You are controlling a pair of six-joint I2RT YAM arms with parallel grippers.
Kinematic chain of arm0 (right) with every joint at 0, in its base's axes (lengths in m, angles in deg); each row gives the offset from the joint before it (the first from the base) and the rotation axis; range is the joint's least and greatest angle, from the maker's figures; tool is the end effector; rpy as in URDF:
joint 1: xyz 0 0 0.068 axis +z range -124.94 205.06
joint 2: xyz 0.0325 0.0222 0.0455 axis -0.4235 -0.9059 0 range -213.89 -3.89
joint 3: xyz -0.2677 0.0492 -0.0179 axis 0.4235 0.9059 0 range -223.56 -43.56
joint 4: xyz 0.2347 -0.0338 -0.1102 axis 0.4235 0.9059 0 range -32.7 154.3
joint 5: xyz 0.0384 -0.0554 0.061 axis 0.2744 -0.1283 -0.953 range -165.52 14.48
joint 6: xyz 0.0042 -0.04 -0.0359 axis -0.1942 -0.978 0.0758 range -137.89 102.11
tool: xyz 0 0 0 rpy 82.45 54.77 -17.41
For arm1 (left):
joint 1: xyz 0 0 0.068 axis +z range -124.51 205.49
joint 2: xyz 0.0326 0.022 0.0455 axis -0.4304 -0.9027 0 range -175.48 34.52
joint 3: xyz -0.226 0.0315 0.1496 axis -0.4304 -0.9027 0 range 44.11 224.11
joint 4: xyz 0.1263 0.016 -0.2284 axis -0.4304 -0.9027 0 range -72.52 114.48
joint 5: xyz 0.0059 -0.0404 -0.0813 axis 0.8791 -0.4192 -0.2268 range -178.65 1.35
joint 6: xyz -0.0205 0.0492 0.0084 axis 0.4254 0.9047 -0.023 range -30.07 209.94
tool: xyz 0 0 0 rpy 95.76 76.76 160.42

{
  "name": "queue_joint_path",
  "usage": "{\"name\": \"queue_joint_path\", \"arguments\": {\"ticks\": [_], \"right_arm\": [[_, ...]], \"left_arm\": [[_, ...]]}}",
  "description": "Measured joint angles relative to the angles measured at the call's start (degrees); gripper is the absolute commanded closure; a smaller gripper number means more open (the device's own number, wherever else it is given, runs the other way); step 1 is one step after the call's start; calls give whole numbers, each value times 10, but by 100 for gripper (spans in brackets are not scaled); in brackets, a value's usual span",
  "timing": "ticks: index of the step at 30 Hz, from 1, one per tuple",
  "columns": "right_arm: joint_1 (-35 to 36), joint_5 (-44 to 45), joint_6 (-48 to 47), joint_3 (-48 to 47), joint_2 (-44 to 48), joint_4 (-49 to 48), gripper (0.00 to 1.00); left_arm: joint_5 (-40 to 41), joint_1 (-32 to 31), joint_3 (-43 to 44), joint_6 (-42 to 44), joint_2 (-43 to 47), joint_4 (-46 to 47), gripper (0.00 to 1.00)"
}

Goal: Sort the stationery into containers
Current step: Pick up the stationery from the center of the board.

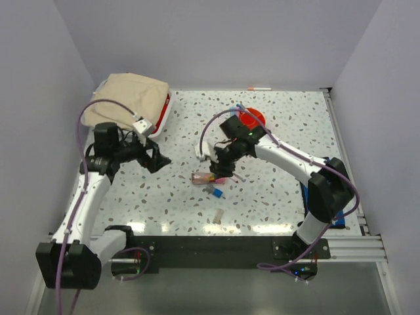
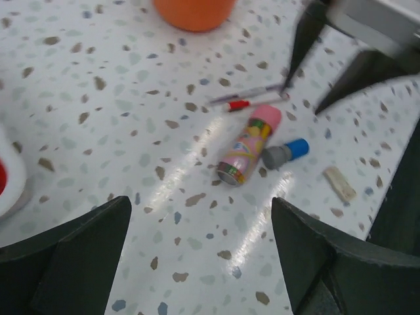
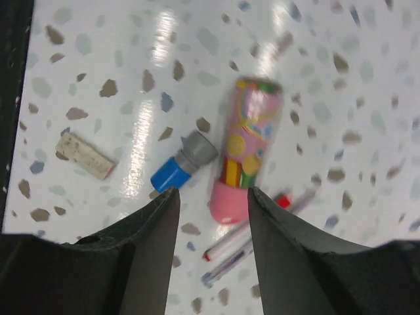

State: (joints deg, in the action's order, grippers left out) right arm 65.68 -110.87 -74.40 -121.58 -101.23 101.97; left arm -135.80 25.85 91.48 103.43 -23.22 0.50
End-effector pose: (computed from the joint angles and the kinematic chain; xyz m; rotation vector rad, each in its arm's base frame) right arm 0.2523 0.2435 0.2583 -2.0147 1.5305 0.7158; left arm 0.2121 -0.0248 0.2962 0.6826 1.9232 -0.7350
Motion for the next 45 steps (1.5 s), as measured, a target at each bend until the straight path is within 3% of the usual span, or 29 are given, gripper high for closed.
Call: {"name": "queue_joint_path", "arguments": {"ticks": [4,8,12,19,28,45], "right_arm": [[-129,7,257,38,24,-90,51],[-267,9,419,67,50,-145,51],[-319,14,490,94,103,-173,51],[-352,7,506,121,177,-208,51],[-457,-7,514,159,184,-218,51],[-505,-25,493,160,185,-228,51]], "left_arm": [[-11,-135,154,139,-108,-148,16],[14,-246,251,238,-198,-252,25],[73,-351,270,288,-259,-309,24],[182,-522,271,327,-349,-327,26],[270,-546,245,361,-371,-300,34],[297,-589,117,319,-381,-195,46]]}}
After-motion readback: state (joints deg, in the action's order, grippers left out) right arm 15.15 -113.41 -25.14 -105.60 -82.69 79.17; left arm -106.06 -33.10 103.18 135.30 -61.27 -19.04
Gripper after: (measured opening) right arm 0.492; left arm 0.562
